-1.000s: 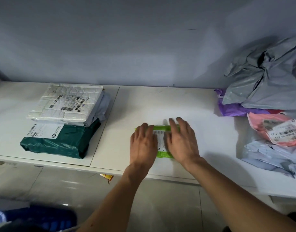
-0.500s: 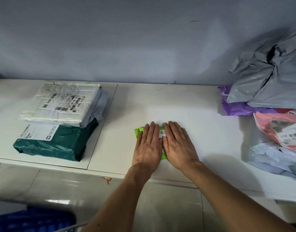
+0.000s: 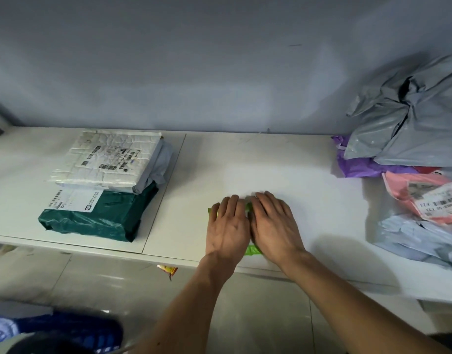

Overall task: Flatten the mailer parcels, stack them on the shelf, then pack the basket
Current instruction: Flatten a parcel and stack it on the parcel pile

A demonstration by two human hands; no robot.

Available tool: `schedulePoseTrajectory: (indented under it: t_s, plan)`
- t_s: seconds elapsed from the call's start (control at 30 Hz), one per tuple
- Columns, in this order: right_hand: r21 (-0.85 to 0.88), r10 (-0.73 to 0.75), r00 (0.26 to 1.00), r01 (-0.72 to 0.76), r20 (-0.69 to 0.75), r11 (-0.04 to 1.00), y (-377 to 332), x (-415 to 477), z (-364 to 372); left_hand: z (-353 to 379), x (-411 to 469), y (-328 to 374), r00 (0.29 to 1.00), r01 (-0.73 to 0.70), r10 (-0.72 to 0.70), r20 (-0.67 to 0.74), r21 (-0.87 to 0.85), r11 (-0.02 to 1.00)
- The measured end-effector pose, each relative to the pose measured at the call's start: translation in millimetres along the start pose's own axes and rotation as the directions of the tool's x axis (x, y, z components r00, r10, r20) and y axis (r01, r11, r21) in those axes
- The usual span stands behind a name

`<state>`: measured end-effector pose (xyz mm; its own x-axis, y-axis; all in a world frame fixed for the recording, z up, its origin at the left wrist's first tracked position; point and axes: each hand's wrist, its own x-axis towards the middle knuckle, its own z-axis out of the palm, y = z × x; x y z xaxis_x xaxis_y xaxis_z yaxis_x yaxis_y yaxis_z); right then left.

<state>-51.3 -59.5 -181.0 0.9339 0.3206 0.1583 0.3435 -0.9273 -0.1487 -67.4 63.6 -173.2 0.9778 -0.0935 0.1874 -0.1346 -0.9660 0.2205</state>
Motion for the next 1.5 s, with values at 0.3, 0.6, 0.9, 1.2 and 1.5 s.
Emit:
schedulePoseTrajectory:
  t_s: [0.3, 0.6, 0.9, 1.2, 1.5]
  plan:
    - [0.045, 0.073, 0.995, -0.076, 0.074, 0.996, 2.2, 3.0, 24.6, 23.1, 3.2, -8.3, 0.978, 0.105, -0.097, 0.186, -0.035, 0.994]
    - [-0.007, 0.03, 0.995, -0.03, 0.094, 1.0, 18.7, -0.9, 20.1, 18.6, -3.6, -29.8, 0.982, 0.078, -0.081, 0.173, 0.022, 0.997]
    - [-0.022, 0.058, 0.989, -0.056, 0.132, 0.998, 7.8, -1.1, 3.2, 6.0, -2.6, -25.1, 0.987, 0.039, -0.051, 0.15, 0.085, 0.996]
    - [0.079, -0.156, 0.965, 0.142, 0.21, 0.987, 24.3, -13.3, 11.0, 22.5, -17.9, -39.2, 0.977, -0.081, 0.067, 0.203, 0.058, 0.995]
    - [0.041, -0.107, 0.949, 0.099, 0.296, 0.994, 22.4, -3.7, 8.8, 13.1, -8.0, -35.2, 0.958, -0.089, 0.074, 0.276, 0.041, 0.995]
